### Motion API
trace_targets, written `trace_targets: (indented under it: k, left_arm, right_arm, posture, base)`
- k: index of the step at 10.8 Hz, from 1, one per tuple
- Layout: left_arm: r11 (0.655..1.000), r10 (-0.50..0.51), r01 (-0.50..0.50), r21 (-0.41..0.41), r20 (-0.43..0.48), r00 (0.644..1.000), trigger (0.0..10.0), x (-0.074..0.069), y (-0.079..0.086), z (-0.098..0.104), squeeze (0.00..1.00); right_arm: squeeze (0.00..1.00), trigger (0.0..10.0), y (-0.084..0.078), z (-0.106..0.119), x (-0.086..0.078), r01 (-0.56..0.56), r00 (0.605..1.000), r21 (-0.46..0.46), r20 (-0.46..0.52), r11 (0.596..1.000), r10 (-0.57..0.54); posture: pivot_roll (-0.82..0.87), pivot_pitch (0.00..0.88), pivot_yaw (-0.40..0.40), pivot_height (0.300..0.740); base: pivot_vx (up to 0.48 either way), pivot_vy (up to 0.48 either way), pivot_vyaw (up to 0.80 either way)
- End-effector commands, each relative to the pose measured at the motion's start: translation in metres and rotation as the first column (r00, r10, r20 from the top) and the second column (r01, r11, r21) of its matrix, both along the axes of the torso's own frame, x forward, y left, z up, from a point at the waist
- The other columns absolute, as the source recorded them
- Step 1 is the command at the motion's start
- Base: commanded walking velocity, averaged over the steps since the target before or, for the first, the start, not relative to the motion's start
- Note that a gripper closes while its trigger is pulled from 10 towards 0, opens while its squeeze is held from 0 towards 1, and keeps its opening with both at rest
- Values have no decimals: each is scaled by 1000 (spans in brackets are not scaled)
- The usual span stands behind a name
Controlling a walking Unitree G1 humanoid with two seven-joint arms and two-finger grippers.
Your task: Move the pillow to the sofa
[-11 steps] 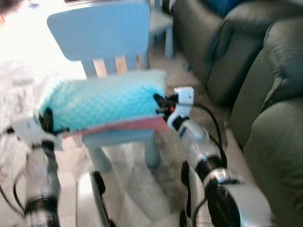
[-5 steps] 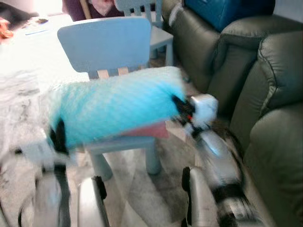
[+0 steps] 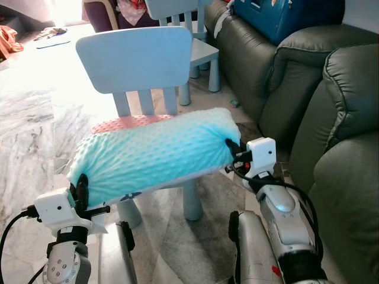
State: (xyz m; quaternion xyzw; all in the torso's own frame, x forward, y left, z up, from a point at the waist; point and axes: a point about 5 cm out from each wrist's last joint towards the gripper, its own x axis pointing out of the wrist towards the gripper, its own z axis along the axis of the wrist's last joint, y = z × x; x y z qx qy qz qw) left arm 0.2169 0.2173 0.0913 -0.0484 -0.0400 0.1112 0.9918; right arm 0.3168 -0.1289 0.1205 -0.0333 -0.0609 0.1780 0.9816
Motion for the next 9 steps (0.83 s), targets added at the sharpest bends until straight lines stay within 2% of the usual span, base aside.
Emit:
trace_targets:
  k: [1,2,3,9]
  left_arm:
    - [1000,-9,9,30,-11,1000,3569,-1,5,3,0]
    - [999,-25,26,45,-28,999,7137,0,5,1,0]
    - [999,-28,29,42,-34,999,10000,1,5,2,0]
    - [998,-55,56,14,-46,997,10000,7,5,4,0]
  right_arm:
    - [0,10000,-1,9,0,15,999,6,32,1000,-16]
    - [0,10000,1,10,1,20,999,7,34,1000,-20]
    - [0,10000,1,13,1,26,999,3,40,1000,-26]
    - [0,10000,0,15,-1,45,998,7,34,999,-45]
  posture:
    - [-130,0,65,432]
    - [-130,0,67,432]
    - [-130,0,69,432]
    - [-135,0,81,432]
  base:
    - [0,0,0]
    - [0,0,0]
    - [0,0,0]
    - [0,0,0]
